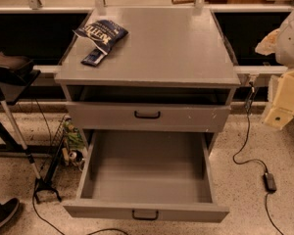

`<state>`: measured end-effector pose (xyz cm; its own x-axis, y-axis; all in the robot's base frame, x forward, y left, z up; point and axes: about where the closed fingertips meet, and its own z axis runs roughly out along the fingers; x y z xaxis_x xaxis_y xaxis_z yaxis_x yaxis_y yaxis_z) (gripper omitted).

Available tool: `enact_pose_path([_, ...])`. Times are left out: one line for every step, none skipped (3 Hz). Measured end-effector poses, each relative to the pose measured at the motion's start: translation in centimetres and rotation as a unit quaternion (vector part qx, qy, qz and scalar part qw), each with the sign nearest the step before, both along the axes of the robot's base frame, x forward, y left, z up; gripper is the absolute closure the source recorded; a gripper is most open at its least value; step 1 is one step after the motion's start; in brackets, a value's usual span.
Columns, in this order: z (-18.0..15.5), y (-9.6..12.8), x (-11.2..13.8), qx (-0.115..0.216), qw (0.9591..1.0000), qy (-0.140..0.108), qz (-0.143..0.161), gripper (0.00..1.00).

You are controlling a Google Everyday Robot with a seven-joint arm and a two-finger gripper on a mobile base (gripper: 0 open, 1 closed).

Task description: Place blue chip bag into middle drawer

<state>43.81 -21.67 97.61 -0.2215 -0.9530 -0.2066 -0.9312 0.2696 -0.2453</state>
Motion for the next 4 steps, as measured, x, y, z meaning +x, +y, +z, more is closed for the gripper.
enact_pose_path([0.0,0.0,0.0,0.0,1.0,0.0,0.0,0.0])
enact_pose_path([0.6,0.3,0.7,0.013,0.9998,-0.015,-0.006,0.0])
enact_pose_path([3.5,4.4,4.3,0.073,0.9952,-0.065,-0.007,0.0])
enact_pose_path([6.9,9.1,7.7,0.127,0.9866,-0.101,-0.01,0.0])
